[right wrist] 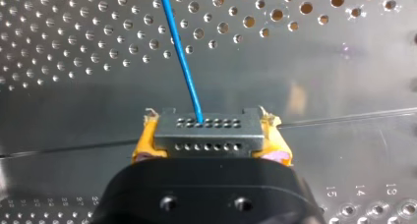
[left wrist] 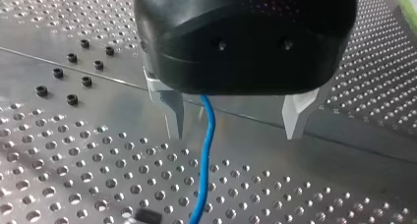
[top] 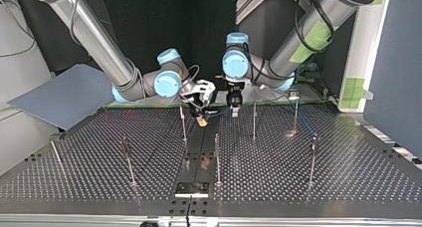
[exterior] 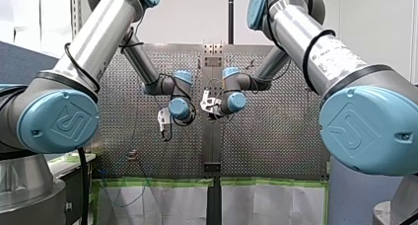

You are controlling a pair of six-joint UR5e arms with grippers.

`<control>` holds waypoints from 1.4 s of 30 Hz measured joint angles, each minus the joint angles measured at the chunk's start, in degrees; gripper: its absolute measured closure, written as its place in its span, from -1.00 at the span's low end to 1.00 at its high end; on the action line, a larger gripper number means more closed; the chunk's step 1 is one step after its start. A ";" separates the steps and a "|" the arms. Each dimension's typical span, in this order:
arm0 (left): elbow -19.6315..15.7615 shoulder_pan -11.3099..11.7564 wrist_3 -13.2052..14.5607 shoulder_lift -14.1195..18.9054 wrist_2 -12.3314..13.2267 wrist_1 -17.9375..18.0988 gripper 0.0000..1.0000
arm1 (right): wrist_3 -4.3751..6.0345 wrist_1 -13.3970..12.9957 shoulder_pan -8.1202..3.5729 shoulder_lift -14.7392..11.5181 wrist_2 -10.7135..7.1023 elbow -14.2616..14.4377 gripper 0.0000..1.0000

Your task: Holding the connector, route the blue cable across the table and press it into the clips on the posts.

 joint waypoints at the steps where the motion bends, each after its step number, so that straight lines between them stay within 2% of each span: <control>1: 0.61 -0.02 -0.02 -0.46 -0.37 0.03 -1.00 | 0.00 0.00 0.00 0.00 0.00 0.00 1.00; 6: 2.48 0.19 -0.14 -1.46 -1.32 -0.08 -1.00 | 0.00 -0.03 -0.01 0.02 -0.01 0.00 1.00; 13: 2.91 0.19 -0.12 -1.62 -2.50 -0.17 -1.00 | 0.06 -0.04 -0.08 0.01 0.00 0.00 1.00; 14: 2.91 0.16 -0.11 -1.61 -2.70 -0.17 -0.87 | 0.07 -0.04 -0.09 0.01 0.00 0.00 1.00; 15: 2.92 0.12 -0.09 -1.60 -2.92 -0.18 -0.64 | 0.07 -0.04 -0.10 0.00 0.00 0.00 1.00; 16: 2.92 0.09 -0.07 -1.59 -3.28 -0.18 -0.64 | 0.08 -0.03 -0.11 0.01 0.00 0.00 1.00; 17: 2.92 0.07 -0.04 -1.60 -3.56 -0.17 -0.29 | 0.08 -0.03 -0.15 0.00 0.01 -0.01 1.00; 18: 2.92 0.07 -0.02 -1.61 -3.81 -0.16 -0.04 | 0.08 -0.03 -0.17 0.00 0.01 -0.01 1.00; 19: 2.93 0.06 0.01 -1.61 -4.08 -0.13 -0.04 | 0.08 -0.04 -0.17 0.00 0.01 0.00 1.00; 20: 2.93 0.06 0.04 -1.62 -4.22 -0.09 0.32 | 0.06 -0.04 -0.17 0.00 0.01 0.00 1.00; 21: 2.93 0.06 0.04 -1.62 -4.34 -0.05 0.53 | 0.04 -0.04 -0.17 0.00 0.01 0.00 1.00; 22: 2.93 0.07 0.04 -1.62 -4.46 0.00 0.53 | 0.02 -0.03 -0.17 0.00 0.01 0.00 1.00; 24: 2.93 0.10 0.00 -1.60 -4.60 0.04 1.00 | -0.05 -0.01 -0.17 0.00 0.00 0.00 1.00; 31: 2.94 0.38 -0.66 -1.57 -4.77 0.08 1.00 | -0.15 0.68 -0.22 -0.07 -0.09 -0.45 1.00; 36: 2.94 0.39 -1.44 -1.15 -4.77 -0.56 1.00 | -0.14 2.74 -0.26 -0.69 -0.09 -1.03 1.00; 42: 2.85 -0.13 -2.85 1.14 -4.74 -2.77 1.00 | -0.15 5.36 -0.36 -2.64 -0.08 -1.11 1.00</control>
